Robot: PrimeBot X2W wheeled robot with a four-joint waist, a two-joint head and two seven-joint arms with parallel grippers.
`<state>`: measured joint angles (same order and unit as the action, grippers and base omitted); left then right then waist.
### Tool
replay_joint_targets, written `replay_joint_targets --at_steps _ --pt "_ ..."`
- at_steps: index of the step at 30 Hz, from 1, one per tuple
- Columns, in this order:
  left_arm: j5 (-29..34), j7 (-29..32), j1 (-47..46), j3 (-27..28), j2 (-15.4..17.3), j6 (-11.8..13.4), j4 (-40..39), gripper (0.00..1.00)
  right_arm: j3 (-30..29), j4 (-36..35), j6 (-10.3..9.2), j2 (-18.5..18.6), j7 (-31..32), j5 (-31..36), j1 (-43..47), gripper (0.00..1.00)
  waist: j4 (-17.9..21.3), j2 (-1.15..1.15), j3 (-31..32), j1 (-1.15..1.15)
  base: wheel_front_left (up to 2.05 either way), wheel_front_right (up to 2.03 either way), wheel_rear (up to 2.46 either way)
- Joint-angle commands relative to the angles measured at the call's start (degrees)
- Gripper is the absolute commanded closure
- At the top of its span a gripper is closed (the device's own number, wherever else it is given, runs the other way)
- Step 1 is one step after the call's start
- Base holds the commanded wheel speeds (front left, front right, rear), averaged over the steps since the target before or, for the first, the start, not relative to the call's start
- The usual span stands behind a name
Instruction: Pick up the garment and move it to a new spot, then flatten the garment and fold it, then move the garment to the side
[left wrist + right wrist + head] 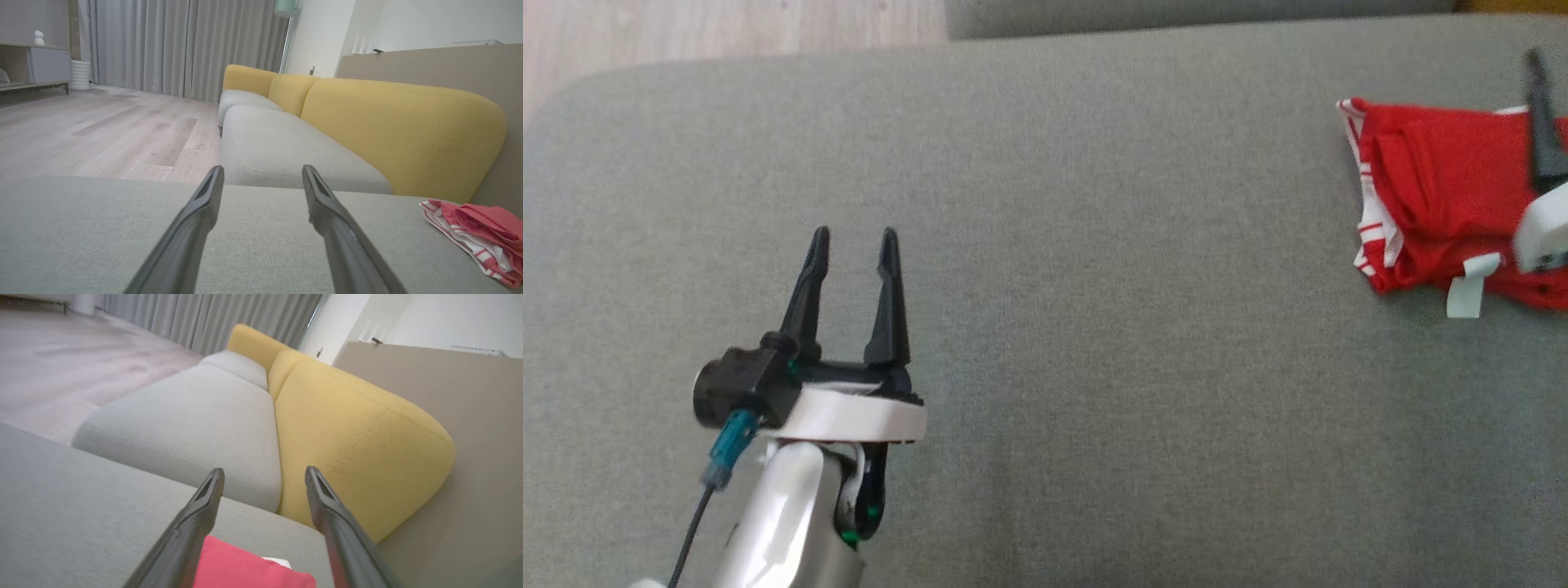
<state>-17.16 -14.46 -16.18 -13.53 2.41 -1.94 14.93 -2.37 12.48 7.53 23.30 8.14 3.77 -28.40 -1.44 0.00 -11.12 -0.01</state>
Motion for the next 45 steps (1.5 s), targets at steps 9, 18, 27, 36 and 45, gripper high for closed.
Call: replay_joint_targets --at_steps 9,18,27,36,45 --pt "0.30 -0.54 2.86 5.50 0.47 0.72 -3.79 0.00 0.70 -7.44 -0.04 -13.59 -6.68 -6.59 5.66 0.00 -1.08 0.00 6.04 0.01 0.00 0.00 0.00" --pt "0.52 -0.54 6.65 7.86 0.47 0.61 -5.30 0.00 -1.35 -3.54 -0.04 -20.35 -14.76 -14.70 13.21 0.00 -1.31 0.00 8.20 0.01 0.00 0.00 0.00" --pt "-0.82 -0.54 9.35 8.06 0.47 1.44 -2.40 0.00 3.60 5.63 -0.04 -20.40 -21.72 -19.72 18.51 0.00 -0.73 0.00 9.33 0.01 0.00 0.00 0.00" --pt "-1.27 -0.54 9.47 9.50 0.47 1.18 -3.09 0.00 5.53 7.85 -0.04 -20.41 -23.03 -19.08 18.36 0.00 -0.22 0.00 9.01 0.01 0.00 0.00 0.00" --pt "-1.34 -0.54 9.81 9.96 0.47 1.22 -3.59 0.00 5.97 7.26 -0.04 -20.41 -23.12 -18.44 18.06 0.00 -0.42 0.00 8.90 0.01 0.00 0.00 0.00"
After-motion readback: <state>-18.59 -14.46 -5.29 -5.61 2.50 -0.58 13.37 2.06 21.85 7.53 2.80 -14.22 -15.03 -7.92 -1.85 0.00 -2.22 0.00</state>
